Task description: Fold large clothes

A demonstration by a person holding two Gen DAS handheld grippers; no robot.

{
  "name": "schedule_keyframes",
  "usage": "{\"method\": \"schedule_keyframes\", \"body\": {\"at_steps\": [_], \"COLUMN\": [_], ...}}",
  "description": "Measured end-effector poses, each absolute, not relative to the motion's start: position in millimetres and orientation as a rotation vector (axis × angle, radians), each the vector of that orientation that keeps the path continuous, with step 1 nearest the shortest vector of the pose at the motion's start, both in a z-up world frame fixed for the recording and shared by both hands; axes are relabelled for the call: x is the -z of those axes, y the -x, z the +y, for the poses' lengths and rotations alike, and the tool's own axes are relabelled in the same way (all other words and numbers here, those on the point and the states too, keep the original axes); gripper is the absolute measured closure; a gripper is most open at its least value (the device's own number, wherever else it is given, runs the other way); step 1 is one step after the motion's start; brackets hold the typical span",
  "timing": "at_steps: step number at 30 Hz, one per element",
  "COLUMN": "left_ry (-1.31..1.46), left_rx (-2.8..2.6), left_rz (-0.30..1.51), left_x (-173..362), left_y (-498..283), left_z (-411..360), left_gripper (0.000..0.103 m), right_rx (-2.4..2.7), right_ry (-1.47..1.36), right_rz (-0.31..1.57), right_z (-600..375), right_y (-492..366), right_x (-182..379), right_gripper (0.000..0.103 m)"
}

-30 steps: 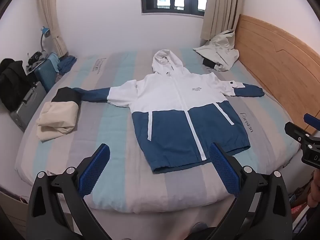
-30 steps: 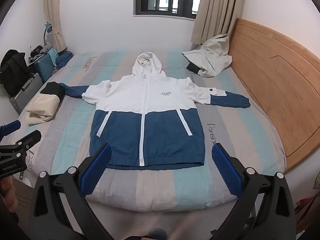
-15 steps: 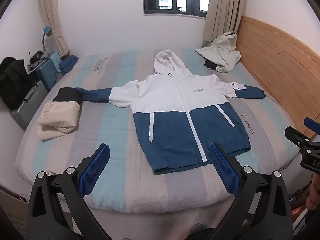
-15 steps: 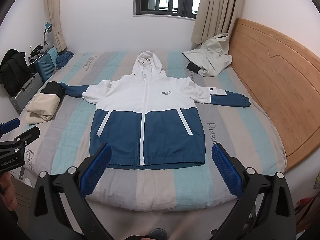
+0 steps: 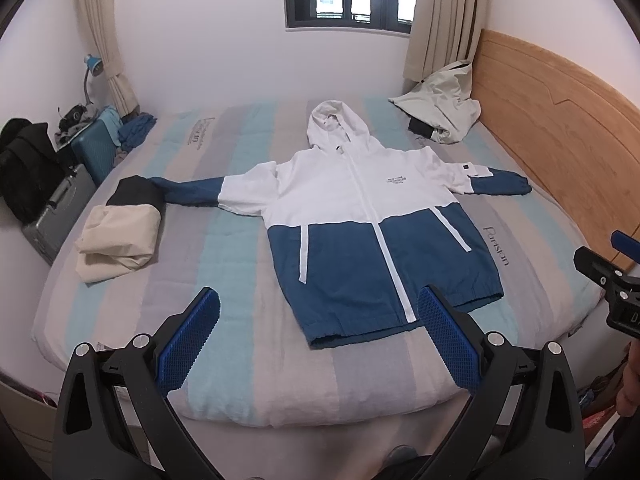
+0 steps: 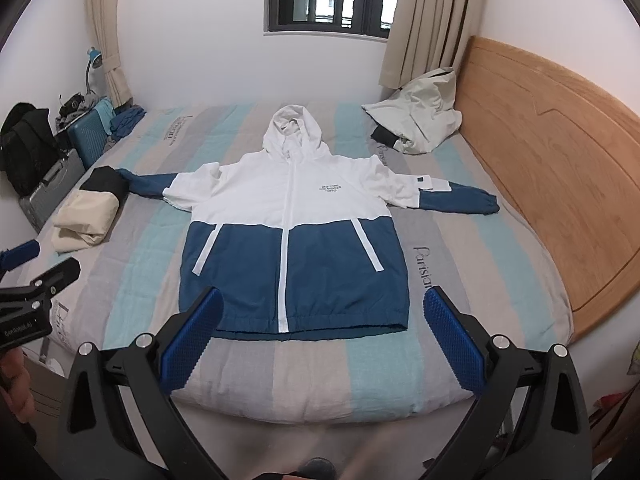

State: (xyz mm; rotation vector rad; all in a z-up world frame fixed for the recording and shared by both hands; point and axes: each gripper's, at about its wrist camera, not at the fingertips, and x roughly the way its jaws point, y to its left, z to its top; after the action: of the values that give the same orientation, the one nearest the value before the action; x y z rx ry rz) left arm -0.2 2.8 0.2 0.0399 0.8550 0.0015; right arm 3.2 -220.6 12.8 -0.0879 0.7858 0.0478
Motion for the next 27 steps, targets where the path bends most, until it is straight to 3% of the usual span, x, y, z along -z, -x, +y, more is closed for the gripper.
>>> {"method": "schedule_keyframes", "body": {"at_steps": [18, 27], "left_ry": [-0.005, 0.019], "left_rx": [0.005, 0.045], "left_rz": [0.792, 0.839], "left_x": [2, 5], "left_y": [-6, -46], "left_z": [12, 19], "left_gripper": [0.006, 0.006], "right_rx": [-0.047, -0.081], "right_ry": [0.076, -0.029], "right_rz": [0.783, 0.808], "right_z": [-221, -232], "right_y": [-13, -37], "right_x": [-10, -6], "right_gripper": [0.007, 0.007]}}
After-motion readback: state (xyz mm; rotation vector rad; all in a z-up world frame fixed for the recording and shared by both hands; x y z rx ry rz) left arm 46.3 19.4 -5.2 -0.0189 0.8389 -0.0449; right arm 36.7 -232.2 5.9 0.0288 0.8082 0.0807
